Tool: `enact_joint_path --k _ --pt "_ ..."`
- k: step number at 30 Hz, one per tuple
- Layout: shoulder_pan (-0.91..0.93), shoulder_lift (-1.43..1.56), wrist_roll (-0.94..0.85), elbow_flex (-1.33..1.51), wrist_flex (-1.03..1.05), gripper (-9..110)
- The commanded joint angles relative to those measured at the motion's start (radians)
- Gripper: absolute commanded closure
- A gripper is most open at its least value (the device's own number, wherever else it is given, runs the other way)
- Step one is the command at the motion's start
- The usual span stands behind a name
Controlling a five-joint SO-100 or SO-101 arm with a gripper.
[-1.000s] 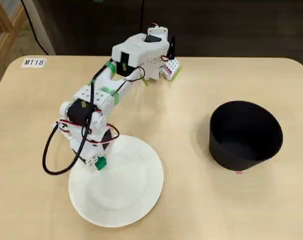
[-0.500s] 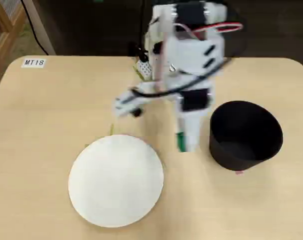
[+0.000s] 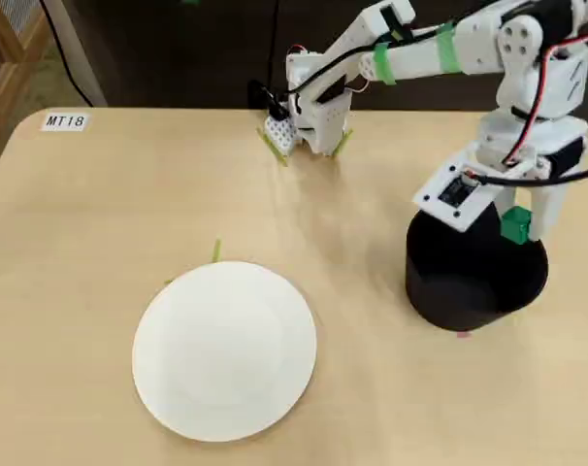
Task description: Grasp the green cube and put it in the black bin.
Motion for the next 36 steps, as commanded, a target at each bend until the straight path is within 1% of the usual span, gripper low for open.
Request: enact_joint_path --k 1,8,9,11,13,14,15,16,17,18,19,20,23,25,27,29,30,33,36 --pt "0.029 0.015 0.012 0.034 -0.002 102" --pt "0.037 0.017 0.017 0.109 -0.002 102" --pt "0.037 0.014 0.015 0.11 -0.002 97" --pt "0.026 0.014 -0.031 0.114 -0.002 82" --pt "0.021 0.014 -0.041 0.114 -0.002 70" --pt "0.021 0.014 -0.041 0.114 -0.002 67" --pt "0.023 0.012 -0.04 0.114 -0.002 67" --pt "0.026 0.012 -0.034 0.114 -0.002 68" --pt "0.031 0.011 -0.021 0.114 -0.002 73" --pt "0.035 0.009 -0.012 0.114 -0.002 81" --pt "0.04 0.008 -0.008 0.114 -0.002 95" --pt "0.043 0.006 -0.006 0.114 -0.002 102" --pt "0.066 0.046 0.008 0.137 -0.002 102" --pt "0.109 0.129 0.035 0.19 -0.002 102" --pt "0.184 0.272 0.061 0.282 -0.002 102" --pt "0.298 0.448 0.06 0.385 -0.012 102" --pt "0.359 0.552 0.043 0.456 -0.043 102" --pt "0.525 0.917 0.009 0.798 -0.272 102" --pt "0.612 1.22 0.012 1.158 -0.489 102"
